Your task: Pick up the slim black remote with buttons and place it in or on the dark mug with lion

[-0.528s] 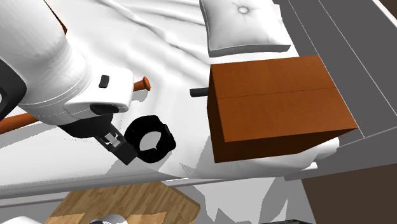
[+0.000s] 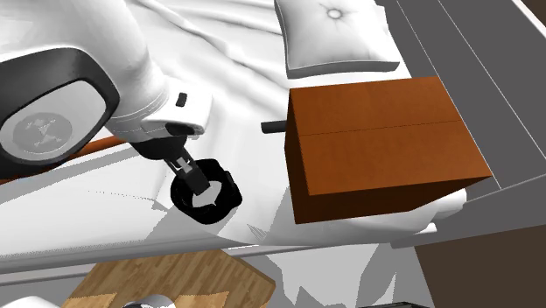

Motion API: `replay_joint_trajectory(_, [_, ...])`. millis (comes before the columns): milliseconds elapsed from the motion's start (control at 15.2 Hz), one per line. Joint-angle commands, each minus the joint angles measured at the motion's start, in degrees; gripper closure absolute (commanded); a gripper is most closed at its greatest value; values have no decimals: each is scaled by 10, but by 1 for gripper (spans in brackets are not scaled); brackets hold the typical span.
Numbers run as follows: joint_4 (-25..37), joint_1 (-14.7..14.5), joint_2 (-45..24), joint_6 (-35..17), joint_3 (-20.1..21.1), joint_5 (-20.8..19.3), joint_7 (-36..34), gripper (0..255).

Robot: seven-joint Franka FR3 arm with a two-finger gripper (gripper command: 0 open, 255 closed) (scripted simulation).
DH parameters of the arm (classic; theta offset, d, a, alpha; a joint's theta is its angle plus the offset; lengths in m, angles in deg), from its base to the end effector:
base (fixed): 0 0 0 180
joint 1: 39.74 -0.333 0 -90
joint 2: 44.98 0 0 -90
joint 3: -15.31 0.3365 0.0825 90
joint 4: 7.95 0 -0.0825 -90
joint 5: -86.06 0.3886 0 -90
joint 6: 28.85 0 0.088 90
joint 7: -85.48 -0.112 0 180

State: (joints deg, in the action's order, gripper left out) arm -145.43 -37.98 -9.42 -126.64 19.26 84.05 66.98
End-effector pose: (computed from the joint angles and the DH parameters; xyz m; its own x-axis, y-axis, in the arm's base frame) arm 0.3484 0.0135 0.5368 0.9558 -0.2905 -0.0460 -0.2854 -0.9538 0.0938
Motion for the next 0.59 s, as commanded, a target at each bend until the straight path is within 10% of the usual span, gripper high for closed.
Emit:
replay_joint_trajectory(0, [0,7,-32,-41,9,0,-30,0])
replay_joint_trajectory(528, [45,35,-187,-181,42,-21,-152,0])
